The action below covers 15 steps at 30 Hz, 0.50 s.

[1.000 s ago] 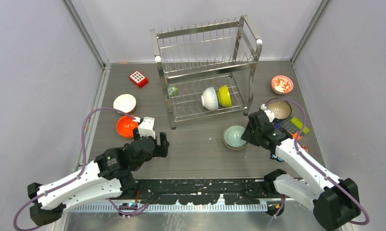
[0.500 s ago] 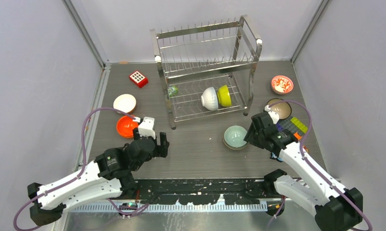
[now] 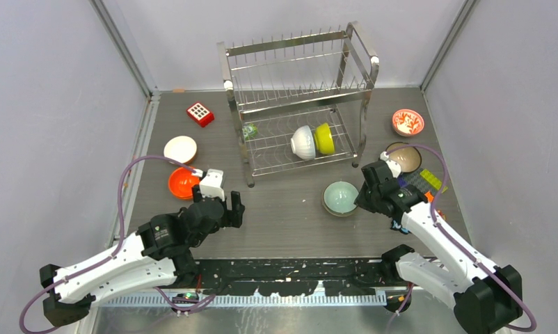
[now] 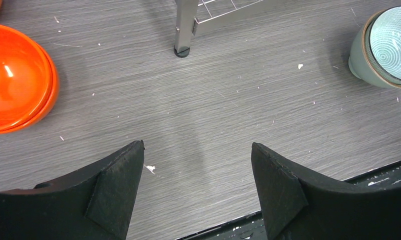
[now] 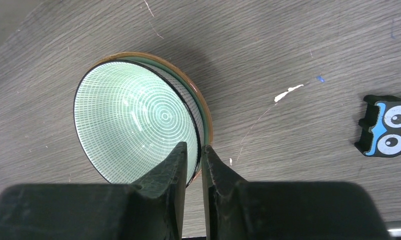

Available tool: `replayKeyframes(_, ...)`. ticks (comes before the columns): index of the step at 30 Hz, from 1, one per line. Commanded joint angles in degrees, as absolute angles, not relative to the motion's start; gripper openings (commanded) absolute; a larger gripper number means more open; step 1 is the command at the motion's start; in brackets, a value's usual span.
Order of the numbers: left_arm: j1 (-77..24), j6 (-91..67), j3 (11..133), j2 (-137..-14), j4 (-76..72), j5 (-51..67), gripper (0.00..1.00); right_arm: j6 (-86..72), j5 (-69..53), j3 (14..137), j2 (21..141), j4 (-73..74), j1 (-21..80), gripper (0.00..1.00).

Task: Unload the bowls from the dish rack
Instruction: Place the bowl with the bowl.

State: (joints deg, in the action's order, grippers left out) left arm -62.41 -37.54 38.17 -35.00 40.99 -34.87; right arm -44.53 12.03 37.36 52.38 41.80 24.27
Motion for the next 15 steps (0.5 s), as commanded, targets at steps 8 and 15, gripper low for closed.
replayKeyframes(8,-62.56,-38.67,38.67,-35.07,39.6,-36.13,0.8,-45.62,11.87,36.84,53.22,38.72,24.46,0.16)
replayKeyframes(15,-62.58,-38.67,38.65,-35.29,39.55,-35.94,0.8,-45.82,11.55,36.55,53.72,38.79,24.43,0.17)
